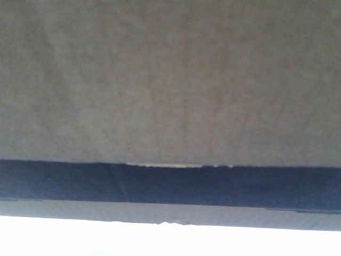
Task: Grab box from left shelf to table start
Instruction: 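Lower the box onto the white table and open both grippers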
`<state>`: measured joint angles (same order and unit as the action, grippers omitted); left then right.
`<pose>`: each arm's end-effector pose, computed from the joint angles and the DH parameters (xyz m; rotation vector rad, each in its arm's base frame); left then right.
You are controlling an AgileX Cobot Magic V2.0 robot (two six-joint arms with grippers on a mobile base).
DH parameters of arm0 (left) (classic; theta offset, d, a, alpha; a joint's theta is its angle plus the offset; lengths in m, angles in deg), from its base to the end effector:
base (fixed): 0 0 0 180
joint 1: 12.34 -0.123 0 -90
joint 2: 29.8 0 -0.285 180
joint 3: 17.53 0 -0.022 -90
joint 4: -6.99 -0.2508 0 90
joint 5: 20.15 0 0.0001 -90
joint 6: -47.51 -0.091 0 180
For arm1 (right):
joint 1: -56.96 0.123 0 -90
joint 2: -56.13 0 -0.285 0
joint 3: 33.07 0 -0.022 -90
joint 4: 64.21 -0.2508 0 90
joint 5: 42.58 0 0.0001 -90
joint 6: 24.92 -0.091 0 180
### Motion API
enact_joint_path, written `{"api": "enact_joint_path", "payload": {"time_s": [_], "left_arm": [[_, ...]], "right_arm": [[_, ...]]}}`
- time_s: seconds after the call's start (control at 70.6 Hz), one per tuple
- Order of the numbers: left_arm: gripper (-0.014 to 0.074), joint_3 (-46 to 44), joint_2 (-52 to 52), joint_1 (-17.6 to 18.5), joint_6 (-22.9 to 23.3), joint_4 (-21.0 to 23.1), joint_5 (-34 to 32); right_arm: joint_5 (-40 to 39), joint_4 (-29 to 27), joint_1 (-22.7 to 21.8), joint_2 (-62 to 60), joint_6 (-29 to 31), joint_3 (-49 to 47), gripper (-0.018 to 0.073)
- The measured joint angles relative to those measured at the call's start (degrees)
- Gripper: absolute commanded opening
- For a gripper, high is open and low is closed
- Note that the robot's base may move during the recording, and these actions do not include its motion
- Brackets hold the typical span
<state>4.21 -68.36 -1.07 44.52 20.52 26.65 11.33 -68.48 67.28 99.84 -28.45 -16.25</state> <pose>0.0657 -0.0289 0.4188 0.1996 1.8567 -0.3723 0.0819 0.0205 0.4249 -0.1135 2.0003 0.2436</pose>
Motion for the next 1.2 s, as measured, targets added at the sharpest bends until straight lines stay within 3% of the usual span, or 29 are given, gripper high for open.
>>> {"api": "enact_joint_path", "payload": {"time_s": [0.241,0.68,1.204], "left_arm": [[-0.0103,-0.93,-5.60,0.00,0.00,0.08,-0.58],[-0.0103,-7.55,-25.30,-0.39,0.00,-1.35,-5.49],[-0.0102,-8.17,-41.60,-0.86,0.10,-3.95,-12.31]], "right_arm": [[0.70,0.84,0.00,4.64,0.00,-1.51,0.0060],[4.60,4.27,-0.27,27.69,2.78,-14.64,0.0060],[0.46,4.68,-0.82,45.18,4.71,-16.09,0.0060]]}}
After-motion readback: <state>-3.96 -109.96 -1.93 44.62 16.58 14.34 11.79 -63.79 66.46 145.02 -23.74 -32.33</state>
